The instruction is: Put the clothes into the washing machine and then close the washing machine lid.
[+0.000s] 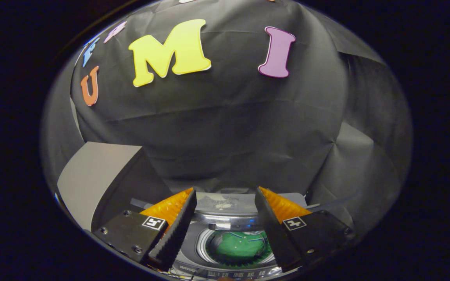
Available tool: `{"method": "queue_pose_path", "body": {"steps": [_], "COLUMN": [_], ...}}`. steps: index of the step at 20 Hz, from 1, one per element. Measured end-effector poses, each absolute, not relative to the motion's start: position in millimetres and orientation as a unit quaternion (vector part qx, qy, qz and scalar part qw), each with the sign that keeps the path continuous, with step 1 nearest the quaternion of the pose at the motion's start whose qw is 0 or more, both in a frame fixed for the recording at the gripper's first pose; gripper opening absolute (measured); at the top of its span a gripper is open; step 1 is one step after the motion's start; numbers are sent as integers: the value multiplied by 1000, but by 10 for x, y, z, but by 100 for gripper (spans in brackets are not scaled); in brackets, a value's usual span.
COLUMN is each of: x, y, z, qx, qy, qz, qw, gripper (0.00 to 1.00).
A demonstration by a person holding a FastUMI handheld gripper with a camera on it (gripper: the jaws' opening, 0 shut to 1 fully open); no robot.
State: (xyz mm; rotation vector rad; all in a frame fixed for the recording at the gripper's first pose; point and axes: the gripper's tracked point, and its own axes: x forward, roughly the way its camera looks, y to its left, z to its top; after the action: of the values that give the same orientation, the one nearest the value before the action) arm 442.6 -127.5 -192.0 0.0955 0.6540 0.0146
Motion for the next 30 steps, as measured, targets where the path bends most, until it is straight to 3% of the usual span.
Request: {"method": "queue_pose_path", "body": {"steps": [10,15,20,30], "x": [4256,3918,3608,3141], "y": [-1243,-1202,-1207,-1112], "z": [-2018,-2570,-2869,-2331], "qx": [56,71,79,47], "qy": [330,418,444,348], "qz": [18,19,16,2], "qw": [942,905,892,936], "gripper": [94,94,94,94]}}
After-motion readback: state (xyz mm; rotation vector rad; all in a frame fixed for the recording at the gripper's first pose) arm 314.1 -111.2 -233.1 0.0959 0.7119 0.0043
